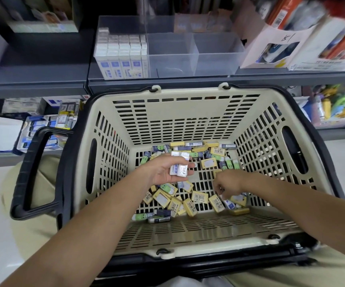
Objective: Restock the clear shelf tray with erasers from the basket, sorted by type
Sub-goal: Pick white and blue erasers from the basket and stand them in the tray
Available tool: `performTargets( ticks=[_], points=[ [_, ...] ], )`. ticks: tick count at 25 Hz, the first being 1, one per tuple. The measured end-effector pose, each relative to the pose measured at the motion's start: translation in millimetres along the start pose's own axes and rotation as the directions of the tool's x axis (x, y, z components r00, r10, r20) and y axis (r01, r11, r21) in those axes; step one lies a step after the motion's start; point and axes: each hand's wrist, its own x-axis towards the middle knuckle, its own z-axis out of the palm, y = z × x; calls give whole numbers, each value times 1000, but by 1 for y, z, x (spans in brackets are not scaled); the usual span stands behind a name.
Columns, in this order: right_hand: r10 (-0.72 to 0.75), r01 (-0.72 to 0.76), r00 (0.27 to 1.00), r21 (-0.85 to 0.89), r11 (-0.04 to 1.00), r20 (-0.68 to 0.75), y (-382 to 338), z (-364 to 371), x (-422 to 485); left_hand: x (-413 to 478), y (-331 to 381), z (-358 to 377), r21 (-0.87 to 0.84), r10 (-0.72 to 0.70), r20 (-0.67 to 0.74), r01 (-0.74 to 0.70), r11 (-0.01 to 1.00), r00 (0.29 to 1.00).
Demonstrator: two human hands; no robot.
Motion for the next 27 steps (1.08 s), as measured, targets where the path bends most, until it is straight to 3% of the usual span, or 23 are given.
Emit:
performTargets(
  ticks=[3,6,8,10,13,15,18,23,25,27],
  points=[
    [6,-6,1000,90,996,-3,1,-8,-4,1,-1,-1,-9,29,-18,-29,1000,999],
    [50,16,986,388,922,-160,7,-29,-11,3,-2,-2,-30,50,-44,-52,998,998],
    [161,65,946,648,759,-283,9,-46,-19,3,-1,-2,-73,53,-64,-57,996,997],
    [287,147,896,836,529,-340,8,-56,-25,2,0,-2,-120,60,-72,-68,990,996],
    [342,238,893,952,190,-292,-7,-62,-29,1,3,0,-190,89,-72,-101,977,993],
    [281,248,926,967,52,-252,-23,-64,-28,-1,3,4,-205,122,-19,-124,971,992],
    [221,287,928,954,84,-298,-45,-60,-23,-2,0,13,-219,217,54,-200,955,975],
    [186,301,911,901,314,-369,-45,-54,-15,3,-3,14,-222,203,-180,-241,945,962],
    [254,239,906,903,356,-340,-22,-55,-15,2,-1,10,-165,169,-219,-207,964,961],
    [317,74,906,840,537,-282,6,-50,-15,1,0,6,-122,138,-199,-164,979,970]
  ],
)
